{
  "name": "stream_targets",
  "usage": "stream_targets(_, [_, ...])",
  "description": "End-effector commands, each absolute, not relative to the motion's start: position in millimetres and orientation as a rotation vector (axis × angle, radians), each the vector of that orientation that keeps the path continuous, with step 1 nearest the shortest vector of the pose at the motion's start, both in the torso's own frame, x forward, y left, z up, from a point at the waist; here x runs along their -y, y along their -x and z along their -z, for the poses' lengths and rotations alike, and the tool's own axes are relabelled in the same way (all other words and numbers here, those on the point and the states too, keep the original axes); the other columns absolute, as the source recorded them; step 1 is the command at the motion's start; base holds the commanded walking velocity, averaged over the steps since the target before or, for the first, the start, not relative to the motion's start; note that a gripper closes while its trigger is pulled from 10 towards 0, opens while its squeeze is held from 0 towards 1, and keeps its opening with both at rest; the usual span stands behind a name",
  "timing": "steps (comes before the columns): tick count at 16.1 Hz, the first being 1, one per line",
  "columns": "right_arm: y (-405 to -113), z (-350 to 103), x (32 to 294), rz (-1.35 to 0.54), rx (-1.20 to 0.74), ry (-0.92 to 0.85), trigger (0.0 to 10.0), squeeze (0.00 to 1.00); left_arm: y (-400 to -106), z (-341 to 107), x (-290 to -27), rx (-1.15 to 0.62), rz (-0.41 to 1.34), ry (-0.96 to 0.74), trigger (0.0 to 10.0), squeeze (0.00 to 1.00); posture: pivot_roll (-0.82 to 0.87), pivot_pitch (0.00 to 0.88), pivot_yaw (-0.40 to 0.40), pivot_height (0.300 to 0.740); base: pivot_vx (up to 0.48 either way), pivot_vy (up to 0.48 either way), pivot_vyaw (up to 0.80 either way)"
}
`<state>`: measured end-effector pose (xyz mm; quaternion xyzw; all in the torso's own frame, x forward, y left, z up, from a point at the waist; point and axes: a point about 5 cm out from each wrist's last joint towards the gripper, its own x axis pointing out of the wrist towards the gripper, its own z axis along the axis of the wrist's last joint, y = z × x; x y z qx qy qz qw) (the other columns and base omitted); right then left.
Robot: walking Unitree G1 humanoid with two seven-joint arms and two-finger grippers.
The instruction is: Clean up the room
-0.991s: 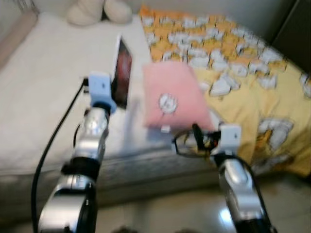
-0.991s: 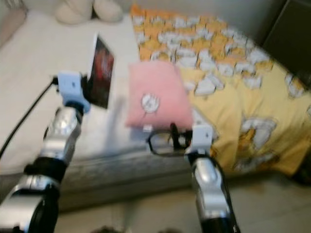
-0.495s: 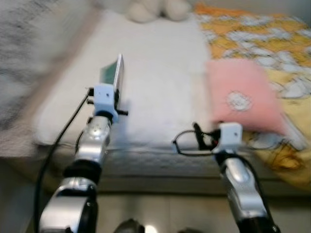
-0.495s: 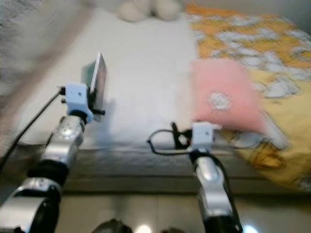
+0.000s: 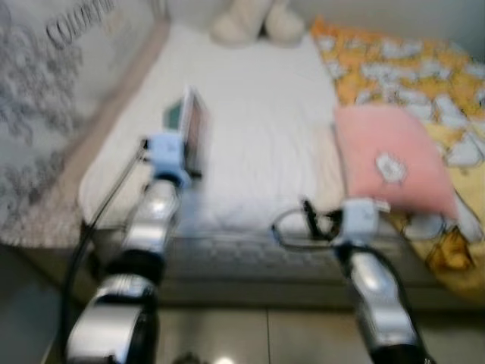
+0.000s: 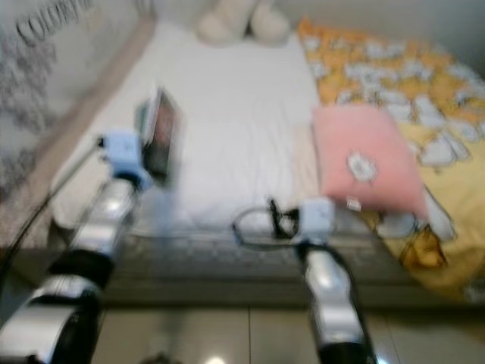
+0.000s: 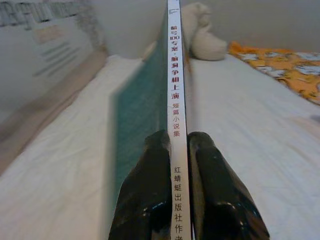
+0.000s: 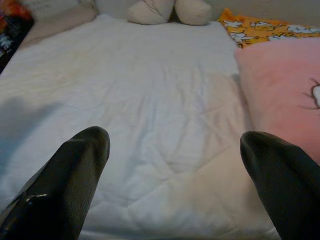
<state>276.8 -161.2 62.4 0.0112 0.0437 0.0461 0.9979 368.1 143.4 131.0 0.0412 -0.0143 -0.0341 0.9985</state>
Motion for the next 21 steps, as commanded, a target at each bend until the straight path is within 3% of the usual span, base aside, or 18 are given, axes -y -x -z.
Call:
stream_targets(1, [-279.8, -66.9, 156.5, -0.102, -0.068, -0.034, 10.0, 0.0, -372.6, -143.9, -145.7, 0.079, 0.062, -0.09, 10.0, 0.0, 0.0, 0.0, -0.033, 0.726, 0.48, 0.0, 0.0])
stream_targets(6, [-276.8, -64.9, 156.2, -0.11, -0.075, -0.03, 10.0, 0.0, -373.7, -144.0, -142.1, 0.079, 0.06, -0.085, 10.0, 0.0, -0.01, 0.0, -0.039, 0.726, 0.48, 0.0, 0.0])
stream_targets(9, [-272.9, -62.6, 156.0, -0.126, -0.088, -0.024, 10.0, 0.0, -379.5, -160.3, -115.4, 0.127, 0.155, -0.045, 10.0, 0.0, -0.01, 0.0, -0.051, 0.726, 0.48, 0.0, 0.0])
stream_targets(10, [-266.0, -61.4, 158.0, -0.14, -0.106, -0.012, 10.0, 0.0, -388.1, -162.4, -95.1, 0.045, 0.209, -0.035, 10.0, 0.0, -0.03, 0.0, -0.075, 0.726, 0.0, 0.0, 0.0])
stream_targets(11, [-260.5, -60.7, 160.9, -0.147, -0.12, -0.003, 10.0, 0.0, -393.0, -163.4, -92.6, 0.003, 0.217, -0.003, 10.0, 0.0, -0.05, 0.008, -0.093, 0.726, 0.0, 0.0, 0.0])
stream_targets(14, [-234.4, -61.1, 178.0, -0.187, -0.177, 0.06, 10.0, 0.0, -396.3, -141.6, -100.4, -0.223, 0.191, 0.283, 10.0, 0.0, -0.14, 0.067, -0.16, 0.726, 0.0, 0.0, 0.0])
stream_targets(18, [-208.2, -69.0, 192.9, -0.202, -0.227, 0.106, 10.0, 0.0, -381.2, -102.5, -111.5, -0.381, 0.126, 0.453, 10.0, 0.0, -0.23, 0.086, -0.212, 0.726, 0.0, 0.0, 0.0])
stream_targets(20, [-203.3, -72.8, 193.3, -0.203, -0.236, 0.11, 10.0, 0.0, -376.1, -90.8, -131.4, -0.405, 0.041, 0.534, 10.0, 0.0, -0.24, 0.09, -0.217, 0.726, 0.0, 0.0, 0.0])
stream_targets(21, [-199.7, -73.4, 194.5, -0.2, -0.248, 0.111, 10.0, 0.0, -373.5, -86.8, -158.7, -0.393, -0.056, 0.501, 10.0, 0.0, -0.24, 0.094, -0.214, 0.726, 0.0, 0.0, 0.0])
